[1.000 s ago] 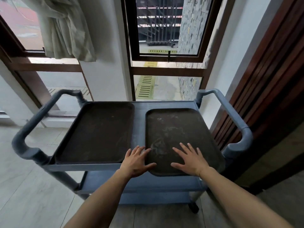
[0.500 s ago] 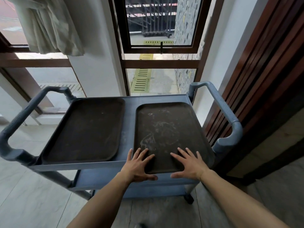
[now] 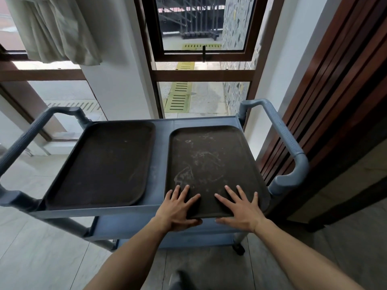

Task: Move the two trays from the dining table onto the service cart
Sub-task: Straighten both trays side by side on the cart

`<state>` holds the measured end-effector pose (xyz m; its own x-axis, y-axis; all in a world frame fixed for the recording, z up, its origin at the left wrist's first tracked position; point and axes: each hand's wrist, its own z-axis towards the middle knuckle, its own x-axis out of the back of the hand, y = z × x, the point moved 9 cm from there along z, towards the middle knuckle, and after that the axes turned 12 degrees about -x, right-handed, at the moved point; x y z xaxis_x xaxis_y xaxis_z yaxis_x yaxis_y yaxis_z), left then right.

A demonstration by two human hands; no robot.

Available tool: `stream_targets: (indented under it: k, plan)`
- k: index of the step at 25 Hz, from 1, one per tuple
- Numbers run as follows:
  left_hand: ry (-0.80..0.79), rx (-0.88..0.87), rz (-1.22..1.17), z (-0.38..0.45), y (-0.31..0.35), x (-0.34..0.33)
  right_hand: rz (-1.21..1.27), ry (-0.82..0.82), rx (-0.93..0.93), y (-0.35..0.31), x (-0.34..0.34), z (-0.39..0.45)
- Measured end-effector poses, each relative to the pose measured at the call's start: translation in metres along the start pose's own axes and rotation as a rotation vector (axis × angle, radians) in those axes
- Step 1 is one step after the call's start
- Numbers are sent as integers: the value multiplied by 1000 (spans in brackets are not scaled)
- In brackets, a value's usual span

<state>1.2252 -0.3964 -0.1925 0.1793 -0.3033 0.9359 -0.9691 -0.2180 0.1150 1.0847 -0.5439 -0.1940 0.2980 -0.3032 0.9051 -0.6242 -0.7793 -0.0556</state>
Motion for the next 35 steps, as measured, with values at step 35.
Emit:
stream_targets:
  k: [35]
  plan:
    - [-44,-60,-98,68,-53,-5,-26,-60,-27,15,15,86]
